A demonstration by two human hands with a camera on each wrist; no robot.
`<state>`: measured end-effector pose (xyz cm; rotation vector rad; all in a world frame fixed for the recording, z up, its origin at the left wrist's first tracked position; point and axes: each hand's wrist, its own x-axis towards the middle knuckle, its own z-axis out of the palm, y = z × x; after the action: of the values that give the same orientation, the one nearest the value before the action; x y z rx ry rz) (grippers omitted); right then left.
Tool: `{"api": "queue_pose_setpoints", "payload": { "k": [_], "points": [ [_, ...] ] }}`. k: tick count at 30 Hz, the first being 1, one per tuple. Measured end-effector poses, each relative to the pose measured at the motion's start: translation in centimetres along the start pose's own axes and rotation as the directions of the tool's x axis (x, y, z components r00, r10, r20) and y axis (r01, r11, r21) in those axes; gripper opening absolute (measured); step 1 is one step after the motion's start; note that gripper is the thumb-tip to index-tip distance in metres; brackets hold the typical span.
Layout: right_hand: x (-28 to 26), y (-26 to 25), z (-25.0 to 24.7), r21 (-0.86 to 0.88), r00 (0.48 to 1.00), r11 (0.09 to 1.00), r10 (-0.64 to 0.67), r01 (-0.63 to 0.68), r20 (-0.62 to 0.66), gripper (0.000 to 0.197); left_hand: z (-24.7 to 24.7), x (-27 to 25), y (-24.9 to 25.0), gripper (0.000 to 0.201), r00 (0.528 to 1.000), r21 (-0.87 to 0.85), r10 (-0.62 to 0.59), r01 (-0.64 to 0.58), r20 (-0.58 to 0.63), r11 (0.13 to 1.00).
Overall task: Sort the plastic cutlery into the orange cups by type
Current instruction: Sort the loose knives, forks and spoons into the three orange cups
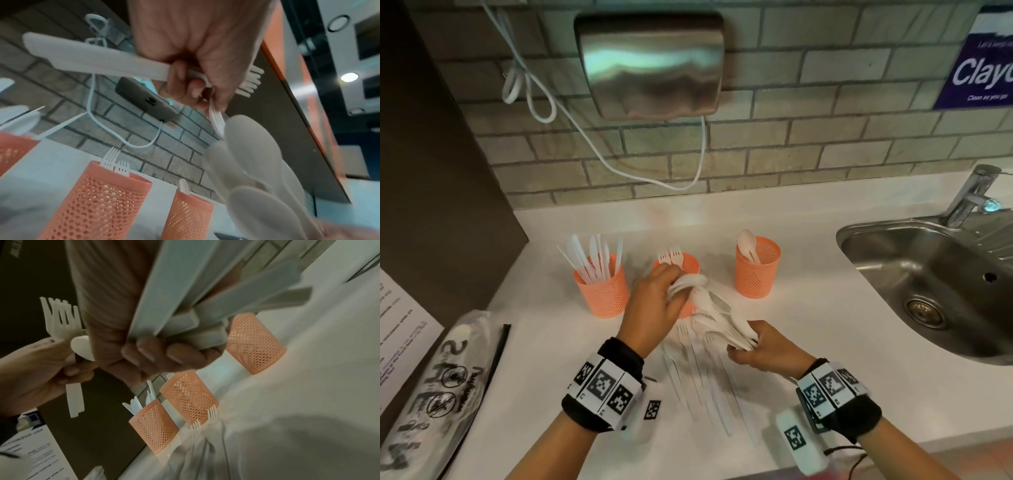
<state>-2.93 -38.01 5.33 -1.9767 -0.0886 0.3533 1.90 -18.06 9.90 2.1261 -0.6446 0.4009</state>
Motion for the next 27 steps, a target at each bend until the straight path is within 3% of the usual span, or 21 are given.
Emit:
{"api": "queue_pose_setpoints", "payload": {
  "k": [2,3,6,7,10,12,15,18,20,22,24,27],
  "points": [
    [-0.1,0.0,0.0,0.024,0.999,1.000,-0.013,0.012,0.050,0.007,-0.2,0.2,0.6,0.016,0.985,-0.197,-0.143,0.121,-0.099,0.973],
    [-0.1,0.0,0.1,0.039,0.998,0.999,-0.019,0.016,0.067,0.010,-0.1,0.2,0.8,0.014,0.972,-0.293,-0.216,0.181,-0.091,0.939],
    [0.0,-0.2,0.6,0.067,0.995,0.998,-0.018,0.011,0.102,0.020,0.9,-0.5,1.3,0.001,0.937,-0.479,-0.346,0.327,0.053,0.814],
    [0.1,-0.3,0.7,0.071,0.993,0.997,-0.022,0.014,0.114,0.021,1.2,-0.7,1.4,0.005,0.928,-0.505,-0.361,0.356,0.092,0.786],
    [0.3,-0.4,0.9,0.082,0.991,0.997,-0.024,0.013,0.130,0.012,1.4,-0.7,1.7,0.005,0.905,-0.573,-0.379,0.418,0.195,0.705],
    [0.3,-0.5,0.9,0.092,0.991,0.996,-0.020,0.007,0.136,0.010,1.4,-0.6,2.1,0.012,0.896,-0.572,-0.395,0.435,0.202,0.695],
    [0.3,-0.5,0.7,0.095,0.994,0.995,0.015,-0.025,0.108,0.019,1.2,0.0,2.1,0.023,0.896,-0.578,-0.428,0.411,0.116,0.705],
    [0.3,-0.2,0.3,0.108,0.994,0.992,0.052,-0.062,0.093,0.019,-0.1,1.4,1.6,0.033,0.846,-0.740,-0.533,0.361,0.003,0.567],
    [0.3,0.0,0.0,0.146,0.992,0.985,0.076,-0.090,0.104,0.016,-1.3,2.3,1.4,0.035,0.820,-0.851,-0.572,0.290,-0.015,0.439],
    [0.3,0.3,-0.3,0.266,0.989,0.957,0.082,-0.114,0.127,0.018,-1.9,2.7,1.1,0.036,0.802,-0.893,-0.597,0.254,-0.020,0.371],
    [0.4,0.6,-0.6,0.452,0.984,0.884,0.047,-0.121,0.172,0.027,-2.1,2.6,0.8,0.035,0.810,-0.859,-0.586,0.291,-0.013,0.421],
    [0.6,0.5,-1.1,0.670,0.956,0.724,-0.050,-0.166,0.290,0.030,-1.3,1.6,1.4,0.020,0.881,-0.673,-0.463,0.400,0.095,0.622]
  ]
}}
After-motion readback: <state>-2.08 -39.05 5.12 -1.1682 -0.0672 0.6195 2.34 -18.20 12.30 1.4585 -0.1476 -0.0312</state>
